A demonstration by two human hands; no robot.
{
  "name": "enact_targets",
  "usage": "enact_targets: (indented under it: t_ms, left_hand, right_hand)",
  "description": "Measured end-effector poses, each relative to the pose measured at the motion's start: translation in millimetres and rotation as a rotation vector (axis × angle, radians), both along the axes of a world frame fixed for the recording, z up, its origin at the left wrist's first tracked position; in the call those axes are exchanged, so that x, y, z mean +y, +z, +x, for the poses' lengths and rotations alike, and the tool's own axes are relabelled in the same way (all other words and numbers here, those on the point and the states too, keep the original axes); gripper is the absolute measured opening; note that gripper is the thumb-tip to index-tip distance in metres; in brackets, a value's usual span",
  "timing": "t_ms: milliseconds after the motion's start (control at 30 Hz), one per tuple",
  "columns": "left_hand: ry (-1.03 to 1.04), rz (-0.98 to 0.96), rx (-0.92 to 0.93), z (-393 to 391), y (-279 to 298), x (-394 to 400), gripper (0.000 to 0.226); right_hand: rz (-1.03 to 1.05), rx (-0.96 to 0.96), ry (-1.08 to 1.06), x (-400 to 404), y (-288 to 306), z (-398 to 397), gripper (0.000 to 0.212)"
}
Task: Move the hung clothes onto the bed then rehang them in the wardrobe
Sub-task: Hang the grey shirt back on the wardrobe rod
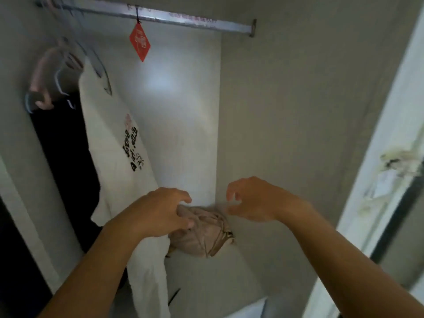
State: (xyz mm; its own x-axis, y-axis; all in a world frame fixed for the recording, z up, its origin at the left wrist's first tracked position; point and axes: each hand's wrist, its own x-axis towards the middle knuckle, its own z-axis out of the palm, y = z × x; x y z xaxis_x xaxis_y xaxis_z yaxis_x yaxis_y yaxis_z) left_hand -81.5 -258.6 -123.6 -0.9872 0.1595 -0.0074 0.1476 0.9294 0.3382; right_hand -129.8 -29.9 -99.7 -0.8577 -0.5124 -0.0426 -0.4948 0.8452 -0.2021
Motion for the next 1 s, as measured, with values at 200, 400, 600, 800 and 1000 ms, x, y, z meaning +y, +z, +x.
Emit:
enact_targets:
  t_ms: [200,400,600,800,1000]
  left_hand:
    - [-0.185,-0.045,-0.053,18.5,-29.8,36.9,0.039]
    - [-0.297,-0.166,0.125,40.2,-46.6,105.8,0.036]
    - [-0.586,-0.077,0.037,81.0,-61.4,196.0,0.065]
    - [-0.890,-0.091,-0.016,151.8,-70.2,306.0,0.064]
    - [-1.084,-0.097,-0.027,240.2,-85.4,411.9,0.068]
  right_hand:
    - [-0.048,0.002,-0.204,37.5,-32.2,74.1,0.044]
    - [-0.055,-0.028,-0.444,95.2,-50.7,152.8,0.044]
    - [-0.069,-0.009,-0.702,157.6,-64.5,237.5,0.040]
    - [-0.079,-0.037,-0.962,228.4,-77.2,345.5,0.040]
    - [-0.042,-0.032,-1.211,297.0,-87.0,469.0,0.045]
